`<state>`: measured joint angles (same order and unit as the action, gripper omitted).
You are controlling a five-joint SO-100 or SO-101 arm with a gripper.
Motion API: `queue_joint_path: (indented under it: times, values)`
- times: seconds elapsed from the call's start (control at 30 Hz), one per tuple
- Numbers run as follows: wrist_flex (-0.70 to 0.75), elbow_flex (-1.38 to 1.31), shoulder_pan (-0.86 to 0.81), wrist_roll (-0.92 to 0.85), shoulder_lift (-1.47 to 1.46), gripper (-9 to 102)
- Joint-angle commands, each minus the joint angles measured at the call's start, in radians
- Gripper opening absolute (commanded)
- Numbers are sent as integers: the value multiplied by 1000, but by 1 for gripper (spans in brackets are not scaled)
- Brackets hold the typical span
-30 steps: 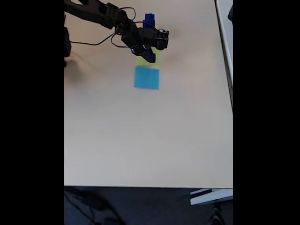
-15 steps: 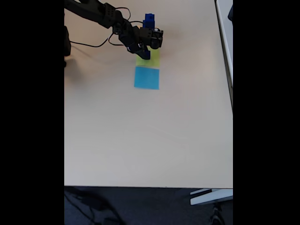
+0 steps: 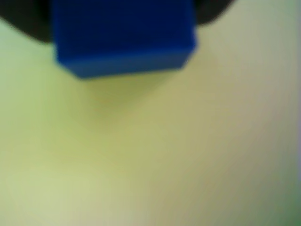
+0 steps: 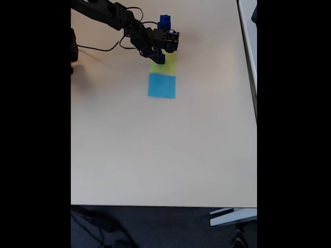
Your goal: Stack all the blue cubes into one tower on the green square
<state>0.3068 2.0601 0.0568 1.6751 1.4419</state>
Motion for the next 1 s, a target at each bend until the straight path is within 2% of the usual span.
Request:
queue_joint_path:
  times: [0.0,0.4,0.67,0.97]
  values:
    - [-38,3,9,20,75,0]
    - [-75,25,-6,0,69,1]
    - [-97,28,-5,-2,66,13]
    - [-126,21,6,-9,63,20]
